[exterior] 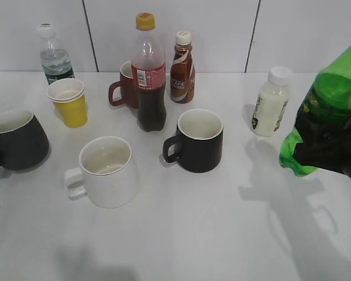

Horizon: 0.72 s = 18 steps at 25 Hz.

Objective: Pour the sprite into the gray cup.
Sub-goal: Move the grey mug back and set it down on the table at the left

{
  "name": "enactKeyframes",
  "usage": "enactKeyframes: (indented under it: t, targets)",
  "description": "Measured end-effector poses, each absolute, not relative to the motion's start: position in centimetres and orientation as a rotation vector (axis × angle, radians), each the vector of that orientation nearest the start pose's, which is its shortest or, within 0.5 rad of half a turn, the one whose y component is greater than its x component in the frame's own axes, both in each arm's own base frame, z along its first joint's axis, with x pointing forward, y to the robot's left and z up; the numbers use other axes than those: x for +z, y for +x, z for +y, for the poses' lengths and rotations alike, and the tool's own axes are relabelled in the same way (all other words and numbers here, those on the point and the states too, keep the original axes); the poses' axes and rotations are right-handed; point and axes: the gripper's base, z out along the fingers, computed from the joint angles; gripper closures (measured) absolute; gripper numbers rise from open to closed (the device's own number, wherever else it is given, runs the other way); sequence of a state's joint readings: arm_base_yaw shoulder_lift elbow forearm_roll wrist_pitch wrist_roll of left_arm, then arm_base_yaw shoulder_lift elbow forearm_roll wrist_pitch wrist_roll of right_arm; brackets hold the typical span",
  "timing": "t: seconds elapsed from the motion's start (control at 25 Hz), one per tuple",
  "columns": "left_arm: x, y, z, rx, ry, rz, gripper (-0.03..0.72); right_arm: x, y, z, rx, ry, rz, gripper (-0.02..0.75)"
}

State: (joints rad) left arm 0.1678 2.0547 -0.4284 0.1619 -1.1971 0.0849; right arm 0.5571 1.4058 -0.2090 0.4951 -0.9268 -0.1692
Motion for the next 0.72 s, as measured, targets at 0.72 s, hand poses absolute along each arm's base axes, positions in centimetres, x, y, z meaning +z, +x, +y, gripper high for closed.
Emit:
enactKeyframes:
  t: [0.72]
  targets:
    - [6.4, 24.5, 2.5, 0.022, 0.089, 2.012, 0.442, 17.3, 19.3, 8.0, 0.155, -0.104, 1.798, 0.353]
